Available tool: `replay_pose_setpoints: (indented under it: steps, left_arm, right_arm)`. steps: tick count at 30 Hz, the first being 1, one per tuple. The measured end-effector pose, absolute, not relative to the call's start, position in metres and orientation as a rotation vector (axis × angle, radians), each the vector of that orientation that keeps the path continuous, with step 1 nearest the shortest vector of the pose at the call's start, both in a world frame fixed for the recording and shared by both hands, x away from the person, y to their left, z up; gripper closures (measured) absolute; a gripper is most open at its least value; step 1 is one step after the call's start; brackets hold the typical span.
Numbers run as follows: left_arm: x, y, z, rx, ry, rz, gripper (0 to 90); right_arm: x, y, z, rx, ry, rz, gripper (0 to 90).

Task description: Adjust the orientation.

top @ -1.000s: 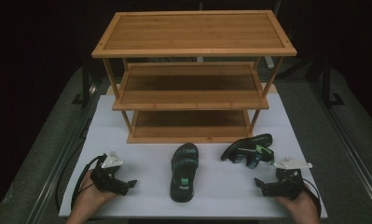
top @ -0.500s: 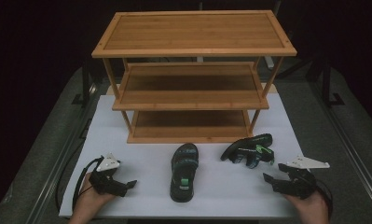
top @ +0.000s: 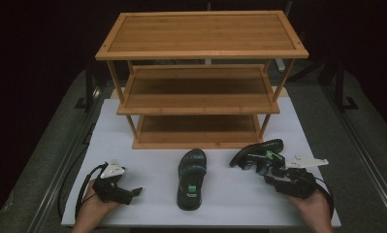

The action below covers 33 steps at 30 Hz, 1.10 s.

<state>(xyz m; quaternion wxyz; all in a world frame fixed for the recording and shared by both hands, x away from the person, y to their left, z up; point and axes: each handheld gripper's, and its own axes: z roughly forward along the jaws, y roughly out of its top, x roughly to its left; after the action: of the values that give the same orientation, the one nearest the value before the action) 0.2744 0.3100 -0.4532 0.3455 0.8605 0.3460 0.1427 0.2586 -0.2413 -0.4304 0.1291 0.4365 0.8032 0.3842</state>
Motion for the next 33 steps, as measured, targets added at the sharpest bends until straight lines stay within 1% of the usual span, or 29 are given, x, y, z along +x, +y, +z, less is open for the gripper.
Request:
replay_pose_setpoints:
  steps: [3,4,6,7,9,10,11,17,21,25,33]
  left_arm:
    - [0.274,0.31,-0.453,2.234,0.898,0.371,0.0]
    - [0.274,0.31,-0.453,2.234,0.898,0.371,0.0]
    - [0.274,0.31,-0.453,2.234,0.898,0.37,0.0]
    - [0.274,0.31,-0.453,2.234,0.898,0.37,0.0]
    - [0.274,0.31,-0.453,2.234,0.897,0.37,0.0]
    - [0.274,0.31,-0.453,2.233,0.897,0.37,0.0]
    - [0.274,0.31,-0.453,2.233,0.897,0.37,0.0]
    - [0.274,0.31,-0.453,2.233,0.898,0.37,0.0]
    - [0.274,0.31,-0.453,2.233,0.898,0.37,0.0]
    - [0.274,0.31,-0.453,2.234,0.898,0.371,0.0]
    - [0.274,0.31,-0.453,2.234,0.897,0.371,0.0]
  right_arm:
    - [0.263,-0.238,-0.433,1.251,2.353,1.105,57.7]
    - [0.265,-0.237,-0.434,1.254,2.359,1.098,59.3]
    - [0.273,-0.235,-0.436,1.236,2.378,1.105,68.0]
    - [0.274,-0.235,-0.436,1.229,2.389,1.122,69.9]
    - [0.275,-0.234,-0.436,1.217,2.39,1.117,71.5]
    - [0.274,-0.234,-0.435,1.205,2.391,1.116,74.9]
    - [0.274,-0.234,-0.435,1.205,2.391,1.116,74.9]
    - [0.27,-0.231,-0.426,1.126,2.389,1.151,82.6]
    - [0.265,-0.224,-0.414,1.048,2.385,1.162,84.5]
    - [0.262,-0.223,-0.407,1.028,2.385,1.181,84.9]
    - [0.25,-0.219,-0.383,0.994,2.401,1.256,85.1]
